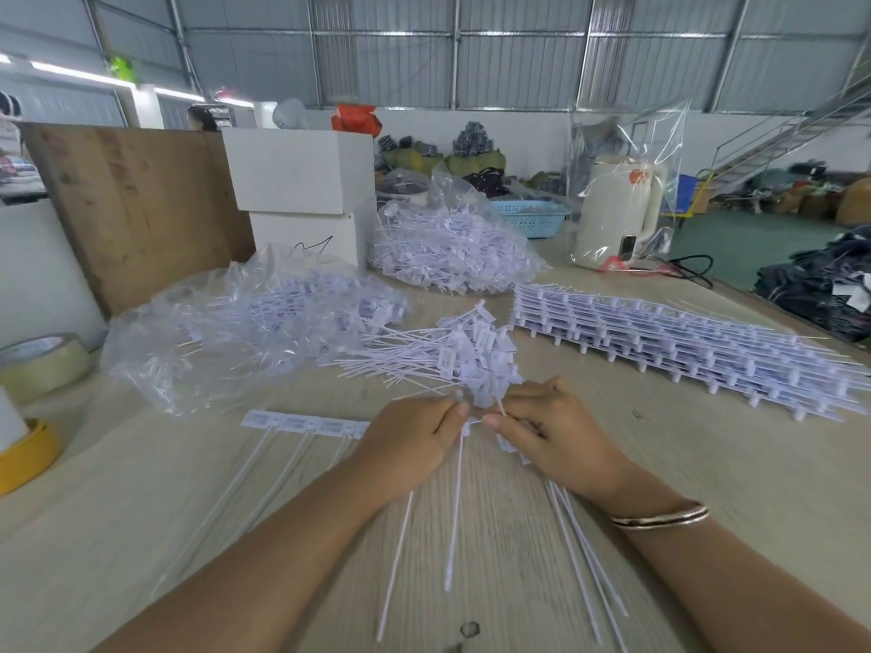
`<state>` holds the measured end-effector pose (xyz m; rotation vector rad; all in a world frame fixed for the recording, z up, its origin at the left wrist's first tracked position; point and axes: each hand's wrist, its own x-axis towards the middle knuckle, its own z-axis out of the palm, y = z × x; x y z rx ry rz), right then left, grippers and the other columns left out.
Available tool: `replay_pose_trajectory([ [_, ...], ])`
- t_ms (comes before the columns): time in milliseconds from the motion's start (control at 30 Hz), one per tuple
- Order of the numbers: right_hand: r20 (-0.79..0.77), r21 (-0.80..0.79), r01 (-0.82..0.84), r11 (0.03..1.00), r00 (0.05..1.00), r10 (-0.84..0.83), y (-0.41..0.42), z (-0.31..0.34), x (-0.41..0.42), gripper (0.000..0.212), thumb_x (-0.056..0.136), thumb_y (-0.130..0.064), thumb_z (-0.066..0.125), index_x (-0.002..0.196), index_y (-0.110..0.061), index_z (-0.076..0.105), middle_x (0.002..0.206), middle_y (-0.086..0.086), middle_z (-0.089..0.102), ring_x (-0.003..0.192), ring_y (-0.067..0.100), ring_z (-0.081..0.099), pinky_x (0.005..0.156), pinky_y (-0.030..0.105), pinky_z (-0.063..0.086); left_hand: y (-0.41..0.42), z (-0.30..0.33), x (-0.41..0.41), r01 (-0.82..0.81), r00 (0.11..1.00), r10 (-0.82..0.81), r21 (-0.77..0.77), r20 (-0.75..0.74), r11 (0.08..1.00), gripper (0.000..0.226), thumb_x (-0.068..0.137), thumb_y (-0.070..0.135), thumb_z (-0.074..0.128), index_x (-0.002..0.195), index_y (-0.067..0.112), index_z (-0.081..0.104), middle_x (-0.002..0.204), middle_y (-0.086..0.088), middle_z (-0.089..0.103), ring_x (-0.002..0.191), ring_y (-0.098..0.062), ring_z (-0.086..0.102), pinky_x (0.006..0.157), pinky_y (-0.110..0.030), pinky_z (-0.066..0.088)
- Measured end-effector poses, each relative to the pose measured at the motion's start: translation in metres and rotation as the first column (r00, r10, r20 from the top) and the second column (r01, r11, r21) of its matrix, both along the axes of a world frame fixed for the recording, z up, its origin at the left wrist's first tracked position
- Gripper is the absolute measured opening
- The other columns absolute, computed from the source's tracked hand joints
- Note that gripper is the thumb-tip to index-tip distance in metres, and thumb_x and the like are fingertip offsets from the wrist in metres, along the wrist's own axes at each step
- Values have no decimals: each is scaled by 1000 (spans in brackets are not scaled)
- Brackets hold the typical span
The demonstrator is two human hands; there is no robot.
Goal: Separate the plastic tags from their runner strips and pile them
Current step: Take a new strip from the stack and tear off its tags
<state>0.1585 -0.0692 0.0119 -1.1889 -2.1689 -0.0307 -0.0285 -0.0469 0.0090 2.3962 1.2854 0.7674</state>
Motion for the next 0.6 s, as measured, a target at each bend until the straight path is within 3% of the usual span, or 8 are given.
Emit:
replay_pose_trajectory([
  [100, -164, -148, -44, 988, 986, 19, 1, -2, 0, 39, 91, -32, 54, 59, -10, 61, 53, -9, 51, 56, 6, 52, 70, 24, 33, -2, -2, 3, 28, 998, -24, 67, -55, 997, 33, 101, 32, 34, 69, 23, 38, 64, 6, 44, 69, -17, 46, 66, -32, 35],
  [167, -431, -297, -133, 945, 902, -9, 0, 0, 1, 36, 94, -26, 54, 61, -15, 64, 56, -11, 61, 53, 1, 57, 60, 15, 42, -2, 0, 3, 32, 998, -24, 137, -64, 990, 29, 101, 29, 35, 72, 24, 36, 61, 9, 38, 65, -17, 42, 61, -32, 29],
  [233, -560, -350, -168, 921, 826, -62, 0, 2, 2, 33, 93, -17, 53, 63, -13, 65, 58, -10, 63, 53, 2, 57, 53, 15, 45, 1, 2, -1, -6, 999, 10, 134, -30, 991, 29, 101, 29, 34, 74, 20, 38, 61, 9, 38, 65, -17, 43, 61, -32, 28],
  [333, -558, -293, -147, 945, 829, -44, 1, 2, 4, 38, 92, -16, 53, 55, -12, 60, 52, -8, 51, 50, 4, 46, 53, 18, 37, 6, 2, -9, -65, 998, 65, 65, 8, 996, 33, 101, 30, 34, 69, 21, 37, 63, 5, 43, 67, -19, 46, 67, -34, 34],
  [367, -549, -279, -139, 950, 835, -39, 3, 1, 5, 35, 92, -20, 53, 61, -9, 63, 54, -3, 47, 52, 7, 42, 54, 21, 34, 6, 2, -10, -80, 997, 80, 64, 6, 995, 35, 101, 29, 34, 67, 23, 36, 63, 4, 44, 67, -20, 46, 67, -35, 36],
  [433, -527, -272, -125, 954, 849, -39, 5, 2, 8, 24, 91, -24, 53, 93, -12, 74, 62, 11, 50, 60, 10, 42, 60, 25, 35, 5, 2, -10, -118, 993, 116, 88, 32, 989, 35, 100, 28, 35, 66, 22, 38, 65, 1, 47, 68, -21, 48, 67, -35, 36],
  [500, -496, -261, -135, 956, 868, -13, 5, 4, 12, 23, 91, -15, 55, 107, -25, 68, 68, 4, 54, 64, 9, 45, 64, 23, 36, 5, 4, -9, -157, 985, 147, 106, 94, 982, 31, 100, 26, 35, 73, 16, 47, 69, -2, 52, 72, -22, 51, 69, -35, 39],
  [600, -396, -266, -139, 954, 918, 23, 2, 6, 16, 47, 86, 12, 51, 105, -29, 64, 84, -7, 55, 75, 10, 52, 69, 24, 38, 6, 7, -10, -204, 965, 185, 85, 187, 975, 25, 97, 19, 39, 82, 12, 57, 79, -6, 57, 80, -24, 52, 74, -38, 43],
])
